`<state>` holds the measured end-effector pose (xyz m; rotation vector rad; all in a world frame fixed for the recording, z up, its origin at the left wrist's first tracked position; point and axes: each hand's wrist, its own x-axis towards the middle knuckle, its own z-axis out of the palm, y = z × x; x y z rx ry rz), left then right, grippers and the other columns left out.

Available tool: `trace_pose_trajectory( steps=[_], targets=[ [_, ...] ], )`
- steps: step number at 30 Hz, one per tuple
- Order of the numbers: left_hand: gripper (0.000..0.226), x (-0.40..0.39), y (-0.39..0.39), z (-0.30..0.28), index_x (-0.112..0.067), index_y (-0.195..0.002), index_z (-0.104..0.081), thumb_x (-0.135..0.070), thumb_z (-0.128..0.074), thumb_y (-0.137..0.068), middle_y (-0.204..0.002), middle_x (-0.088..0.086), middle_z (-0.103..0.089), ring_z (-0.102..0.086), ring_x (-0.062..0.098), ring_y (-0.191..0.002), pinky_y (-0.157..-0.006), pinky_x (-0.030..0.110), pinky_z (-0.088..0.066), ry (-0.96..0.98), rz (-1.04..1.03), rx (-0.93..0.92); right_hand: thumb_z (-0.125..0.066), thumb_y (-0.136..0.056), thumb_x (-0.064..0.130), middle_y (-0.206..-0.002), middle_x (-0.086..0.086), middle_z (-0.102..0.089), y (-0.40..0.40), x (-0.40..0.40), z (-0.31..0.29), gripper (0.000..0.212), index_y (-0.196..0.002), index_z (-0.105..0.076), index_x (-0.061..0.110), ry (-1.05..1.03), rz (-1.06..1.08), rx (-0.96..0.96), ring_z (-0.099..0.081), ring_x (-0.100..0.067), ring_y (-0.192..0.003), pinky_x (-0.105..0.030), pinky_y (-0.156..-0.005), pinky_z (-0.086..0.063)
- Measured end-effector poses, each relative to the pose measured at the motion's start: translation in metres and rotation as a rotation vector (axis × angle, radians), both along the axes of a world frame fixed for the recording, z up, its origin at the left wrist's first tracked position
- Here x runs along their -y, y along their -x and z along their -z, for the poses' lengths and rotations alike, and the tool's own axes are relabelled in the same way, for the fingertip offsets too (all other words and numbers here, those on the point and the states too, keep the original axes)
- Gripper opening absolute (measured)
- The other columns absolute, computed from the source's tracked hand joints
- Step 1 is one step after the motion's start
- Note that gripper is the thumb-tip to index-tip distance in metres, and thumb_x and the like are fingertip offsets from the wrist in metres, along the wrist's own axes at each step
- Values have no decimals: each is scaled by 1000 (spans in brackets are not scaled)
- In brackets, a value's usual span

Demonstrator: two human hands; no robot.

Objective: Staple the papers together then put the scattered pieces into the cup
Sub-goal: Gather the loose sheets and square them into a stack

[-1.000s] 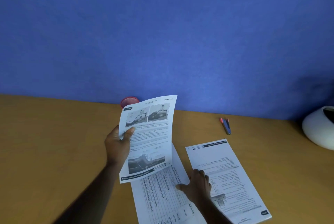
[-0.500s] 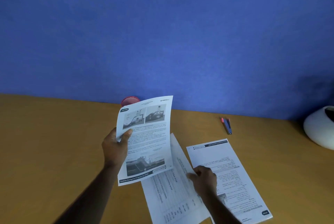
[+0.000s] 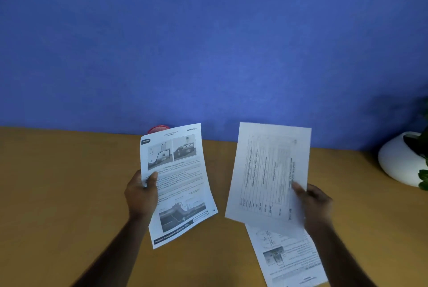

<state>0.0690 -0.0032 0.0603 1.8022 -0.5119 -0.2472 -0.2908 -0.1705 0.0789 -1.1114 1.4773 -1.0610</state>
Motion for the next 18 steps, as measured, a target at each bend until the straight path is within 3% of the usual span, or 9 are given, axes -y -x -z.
trace_pose_trajectory(
  steps=[2,7,10,14,18],
  targets=[
    [19,4,3,3,-6,-113,-70,-11,-67,-95,-105,9,-73,-69,31,-93,-81,39,-54,11,21,-61,-78,-83,14,-93,-15,-78,4,2,-7,13,-91,-76,4,-18,-27,119,-73,-38,-94,-52,-91,-56],
    [16,20,31,0,-15,-105,-73,-6,-70,-92,-103,6,-76,-72,31,-99,-92,48,-57,70,162,-357,-72,-87,9,-100,-22,-75,-16,-8,-18,20,-99,-71,-7,-143,-258,292,-74,-39,-90,-43,-72,-60],
    [15,29,54,-9,-14,-103,-75,-6,-69,-92,-98,7,-79,-74,33,-94,-89,55,-59,66,250,-517,-70,-88,10,-109,-20,-74,-34,-12,-15,21,-104,-73,-2,-241,-321,356,-71,-39,-100,-55,-90,-56],
    [12,34,73,-27,-14,-99,-76,-8,-67,-94,-91,7,-80,-76,28,-80,-68,39,-62,46,354,-621,-68,-90,9,-120,-22,-70,-49,-16,-10,28,-115,-69,-3,-338,-366,462,-67,-39,-111,-58,-102,-48],
    [15,33,72,-35,-15,-99,-75,-9,-61,-97,-92,5,-80,-75,27,-82,-61,32,-56,70,388,-661,-64,-92,6,-120,-19,-70,-51,-20,-11,28,-118,-67,-2,-361,-361,528,-67,-36,-112,-50,-100,-50]
  ],
)
